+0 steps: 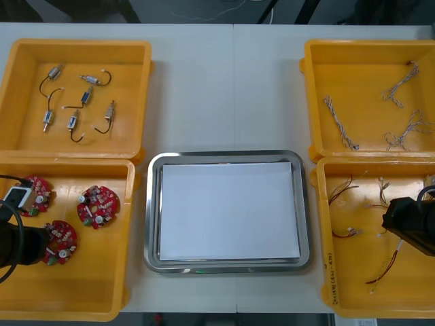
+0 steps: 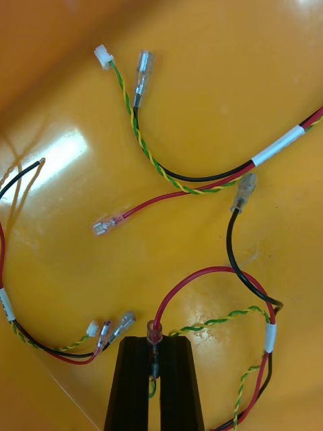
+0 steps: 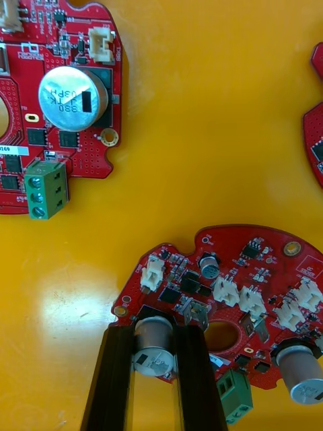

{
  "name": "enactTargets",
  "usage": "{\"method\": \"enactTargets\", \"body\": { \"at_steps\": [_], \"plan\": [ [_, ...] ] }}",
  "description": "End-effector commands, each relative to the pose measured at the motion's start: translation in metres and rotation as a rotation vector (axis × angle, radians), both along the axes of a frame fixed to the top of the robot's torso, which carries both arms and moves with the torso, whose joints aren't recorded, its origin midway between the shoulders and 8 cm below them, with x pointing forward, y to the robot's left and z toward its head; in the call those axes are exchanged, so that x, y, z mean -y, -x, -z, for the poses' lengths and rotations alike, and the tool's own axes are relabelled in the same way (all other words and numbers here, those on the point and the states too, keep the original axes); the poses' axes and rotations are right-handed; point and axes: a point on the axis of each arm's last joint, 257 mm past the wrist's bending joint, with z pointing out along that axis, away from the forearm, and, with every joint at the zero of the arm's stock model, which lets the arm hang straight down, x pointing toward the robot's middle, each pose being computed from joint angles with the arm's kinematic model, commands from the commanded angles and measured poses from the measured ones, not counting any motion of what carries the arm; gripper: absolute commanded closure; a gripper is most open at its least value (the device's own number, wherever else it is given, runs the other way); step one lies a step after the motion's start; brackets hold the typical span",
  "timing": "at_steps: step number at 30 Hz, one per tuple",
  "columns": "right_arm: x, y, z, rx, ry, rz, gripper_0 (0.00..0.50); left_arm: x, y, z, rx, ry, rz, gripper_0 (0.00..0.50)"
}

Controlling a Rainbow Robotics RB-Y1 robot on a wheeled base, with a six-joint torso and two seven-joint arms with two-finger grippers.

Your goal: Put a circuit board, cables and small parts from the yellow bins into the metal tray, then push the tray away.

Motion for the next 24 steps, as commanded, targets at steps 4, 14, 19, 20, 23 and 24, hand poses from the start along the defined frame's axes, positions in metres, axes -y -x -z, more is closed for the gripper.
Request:
{"method": "enactTargets", "body": {
  "at_steps": [4,14,19,20,23,24],
  "plan": [
    [-0.01,-0.002,-0.006,0.019,0.008,-0.011,0.398,-0.012,-0.018,-0.024,0.035,-0.052,0.045,0.0],
    [-0.011,-0.002,-0.005,0.018,0.002,-0.001,0.0,-0.013,-0.021,-0.036,0.037,-0.025,0.03,0.0],
    [-0.009,-0.004,-0.009,0.029,0.002,0.007,0.0,-0.016,-0.016,-0.061,0.006,-0.025,0.064,0.0],
    [-0.009,-0.005,-0.011,0.033,0.002,0.007,0.0,-0.017,-0.015,-0.064,0.001,-0.025,0.067,0.0],
    [-0.004,-0.005,-0.019,0.039,0.018,0.005,0.0,-0.018,-0.009,-0.074,-0.019,-0.026,0.091,0.0],
    [-0.002,-0.004,-0.024,0.037,0.025,0.006,0.0,-0.017,-0.007,-0.078,-0.021,-0.024,0.103,0.0]
  ]
}}
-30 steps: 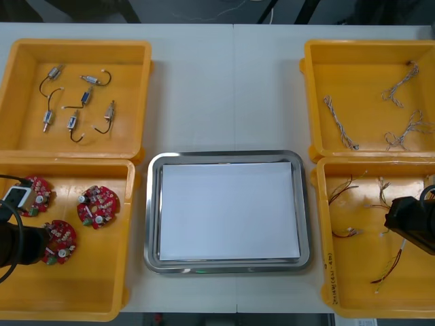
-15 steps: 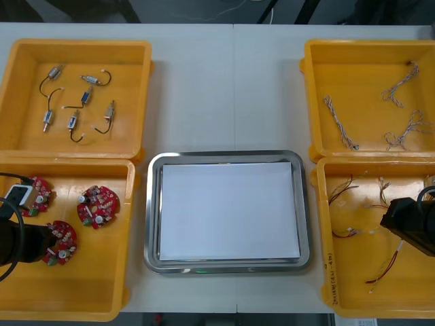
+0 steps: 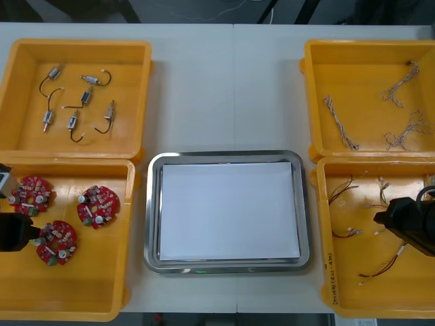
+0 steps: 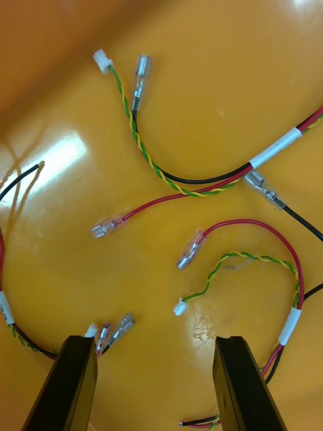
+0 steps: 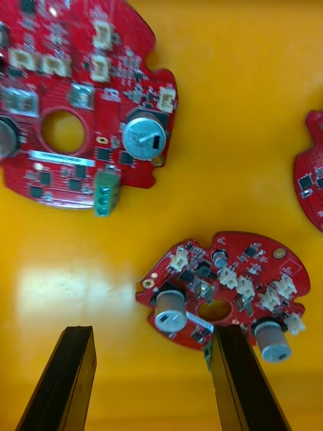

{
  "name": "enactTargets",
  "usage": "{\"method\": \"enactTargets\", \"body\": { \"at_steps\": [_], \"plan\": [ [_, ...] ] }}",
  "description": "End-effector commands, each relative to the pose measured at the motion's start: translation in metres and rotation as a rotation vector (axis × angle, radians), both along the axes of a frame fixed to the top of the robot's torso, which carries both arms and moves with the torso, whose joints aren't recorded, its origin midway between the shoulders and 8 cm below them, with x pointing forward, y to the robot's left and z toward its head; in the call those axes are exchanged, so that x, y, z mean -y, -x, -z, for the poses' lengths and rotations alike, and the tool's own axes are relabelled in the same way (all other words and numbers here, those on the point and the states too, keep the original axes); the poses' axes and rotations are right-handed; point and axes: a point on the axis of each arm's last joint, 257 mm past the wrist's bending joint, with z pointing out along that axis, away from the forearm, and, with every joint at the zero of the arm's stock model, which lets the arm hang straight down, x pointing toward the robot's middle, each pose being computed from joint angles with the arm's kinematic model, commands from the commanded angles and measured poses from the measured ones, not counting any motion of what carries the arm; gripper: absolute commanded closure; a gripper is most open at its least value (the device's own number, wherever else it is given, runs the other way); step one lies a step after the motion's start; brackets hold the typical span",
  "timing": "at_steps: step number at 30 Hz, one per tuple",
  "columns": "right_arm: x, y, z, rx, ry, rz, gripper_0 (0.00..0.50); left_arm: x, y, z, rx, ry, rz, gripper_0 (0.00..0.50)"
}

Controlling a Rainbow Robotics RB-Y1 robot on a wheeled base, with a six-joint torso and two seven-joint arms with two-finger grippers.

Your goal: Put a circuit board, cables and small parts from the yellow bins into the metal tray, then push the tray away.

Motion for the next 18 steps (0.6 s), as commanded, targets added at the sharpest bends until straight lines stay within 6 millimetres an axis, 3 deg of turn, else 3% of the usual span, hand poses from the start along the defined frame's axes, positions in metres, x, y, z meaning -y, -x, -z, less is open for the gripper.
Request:
{"method": "enactTargets", "body": {
  "at_steps": [1,8,18],
  "plan": [
    [0.0,-0.003,-0.028,0.03,0.026,-0.004,0.0,-0.004,-0.006,-0.04,0.038,-0.098,0.191,0.0],
    [0.01,0.006,-0.054,0.03,0.097,-0.017,0.0,0.002,0.005,-0.061,0.042,-0.115,0.299,0.0],
    [0.035,0.014,-0.06,0.002,0.131,0.046,0.0,0.021,0.014,-0.069,0.058,-0.162,0.461,0.0]
  ]
}}
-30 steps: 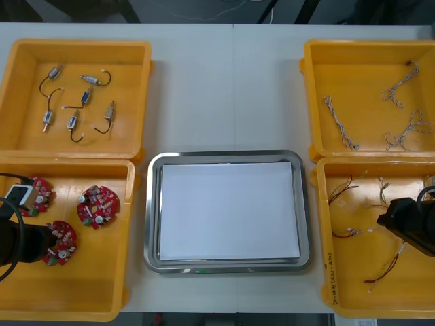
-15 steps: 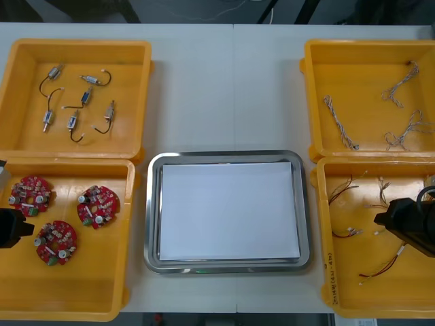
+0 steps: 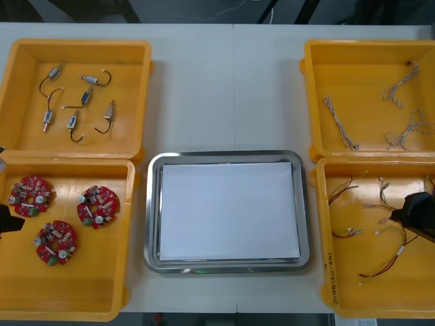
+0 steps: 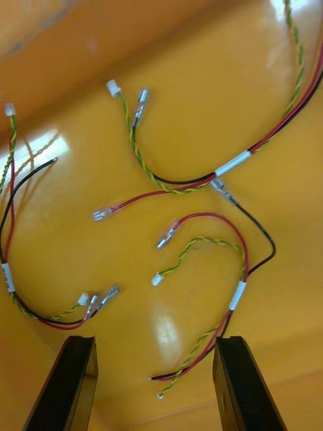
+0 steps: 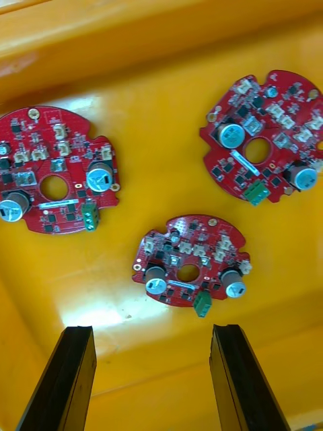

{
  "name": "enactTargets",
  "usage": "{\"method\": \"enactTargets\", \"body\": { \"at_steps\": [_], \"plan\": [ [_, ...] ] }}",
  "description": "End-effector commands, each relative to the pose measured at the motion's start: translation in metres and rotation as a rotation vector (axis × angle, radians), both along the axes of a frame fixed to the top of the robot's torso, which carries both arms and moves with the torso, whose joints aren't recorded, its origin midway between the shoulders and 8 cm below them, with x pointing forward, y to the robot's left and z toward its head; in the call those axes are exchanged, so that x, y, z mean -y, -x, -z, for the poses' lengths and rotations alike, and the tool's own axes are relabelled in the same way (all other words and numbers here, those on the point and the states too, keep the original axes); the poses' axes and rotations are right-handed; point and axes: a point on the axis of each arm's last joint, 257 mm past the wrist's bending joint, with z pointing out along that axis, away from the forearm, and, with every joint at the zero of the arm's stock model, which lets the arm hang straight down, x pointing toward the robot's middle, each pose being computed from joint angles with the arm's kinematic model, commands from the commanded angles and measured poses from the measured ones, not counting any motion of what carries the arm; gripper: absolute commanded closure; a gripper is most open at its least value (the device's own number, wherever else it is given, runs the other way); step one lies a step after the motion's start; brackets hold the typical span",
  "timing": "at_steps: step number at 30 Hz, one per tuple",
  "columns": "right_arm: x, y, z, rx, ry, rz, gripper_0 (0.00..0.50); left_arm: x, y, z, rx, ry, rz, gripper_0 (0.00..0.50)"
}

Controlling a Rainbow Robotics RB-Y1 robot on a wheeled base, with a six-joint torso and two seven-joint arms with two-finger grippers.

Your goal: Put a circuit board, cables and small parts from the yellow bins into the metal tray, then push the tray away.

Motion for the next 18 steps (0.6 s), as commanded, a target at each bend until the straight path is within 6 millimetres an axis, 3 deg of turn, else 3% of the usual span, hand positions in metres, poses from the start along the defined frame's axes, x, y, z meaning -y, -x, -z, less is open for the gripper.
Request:
{"method": "enactTargets", "body": {
  "at_steps": [1,7,18],
  "plan": [
    [0.021,0.0,-0.021,0.032,0.011,0.102,0.0,0.008,0.008,-0.009,0.019,-0.101,0.198,0.0],
    [0.033,0.002,-0.018,0.037,-0.004,0.172,0.0,0.027,0.012,-0.004,0.03,-0.101,0.291,0.0],
    [0.061,0.006,0.002,0.067,0.019,0.193,0.0,0.054,0.024,0.03,0.048,-0.038,0.349,0.0]
  ]
}}
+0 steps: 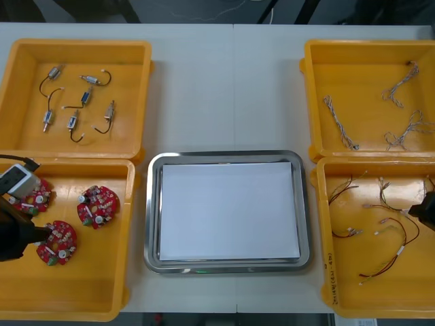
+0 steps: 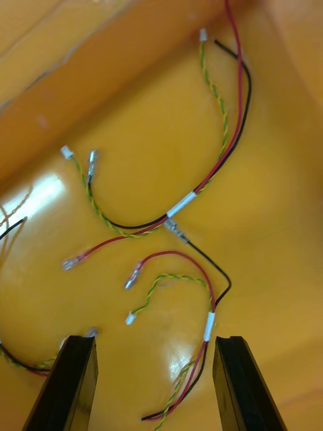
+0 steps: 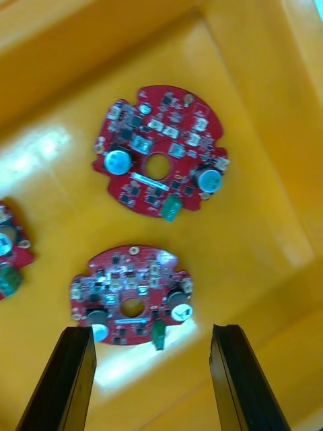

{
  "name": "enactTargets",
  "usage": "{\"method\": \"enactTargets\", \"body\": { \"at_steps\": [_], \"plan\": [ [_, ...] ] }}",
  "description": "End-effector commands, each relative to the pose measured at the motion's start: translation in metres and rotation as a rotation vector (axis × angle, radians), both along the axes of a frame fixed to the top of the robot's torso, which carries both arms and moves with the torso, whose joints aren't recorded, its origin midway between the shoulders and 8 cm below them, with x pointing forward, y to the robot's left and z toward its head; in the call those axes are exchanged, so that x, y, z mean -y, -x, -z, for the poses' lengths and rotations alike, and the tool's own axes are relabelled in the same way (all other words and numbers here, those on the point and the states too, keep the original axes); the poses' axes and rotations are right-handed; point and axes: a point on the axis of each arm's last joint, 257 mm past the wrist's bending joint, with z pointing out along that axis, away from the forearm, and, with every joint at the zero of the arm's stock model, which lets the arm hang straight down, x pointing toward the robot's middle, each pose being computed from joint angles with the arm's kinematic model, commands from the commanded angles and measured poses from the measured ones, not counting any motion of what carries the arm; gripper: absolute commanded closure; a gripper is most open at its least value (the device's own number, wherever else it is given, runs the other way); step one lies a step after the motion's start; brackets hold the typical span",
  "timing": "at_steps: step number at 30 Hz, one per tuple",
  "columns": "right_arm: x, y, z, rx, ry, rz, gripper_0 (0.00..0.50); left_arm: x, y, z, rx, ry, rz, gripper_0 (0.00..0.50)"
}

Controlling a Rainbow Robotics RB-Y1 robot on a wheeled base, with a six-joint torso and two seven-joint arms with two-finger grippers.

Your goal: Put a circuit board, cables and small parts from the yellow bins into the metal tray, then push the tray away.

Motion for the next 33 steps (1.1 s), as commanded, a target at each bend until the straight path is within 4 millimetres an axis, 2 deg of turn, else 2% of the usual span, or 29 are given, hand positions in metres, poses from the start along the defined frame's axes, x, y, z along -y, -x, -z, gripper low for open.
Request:
{"method": "enactTargets", "body": {
  "at_steps": [1,9,14,27,33],
  "plan": [
    [0.032,0.015,0.007,-0.02,0.025,0.064,0.0,0.005,0.021,0.018,-0.03,-0.04,0.078,0.0],
    [0.032,0.027,0.032,-0.073,-0.033,0.086,0.0,0.0,0.035,0.031,-0.048,-0.056,0.088,0.0],
    [0.027,0.028,0.038,-0.08,-0.074,0.114,0.0,-0.003,0.037,0.035,-0.055,-0.071,0.092,0.0],
    [0.0,0.025,0.067,-0.099,-0.164,0.146,0.0,-0.014,0.029,0.057,-0.058,-0.083,0.08,0.0],
    [-0.003,0.026,0.073,-0.1,-0.172,0.161,0.0,-0.016,0.024,0.064,-0.051,-0.091,0.085,0.0]
  ]
}}
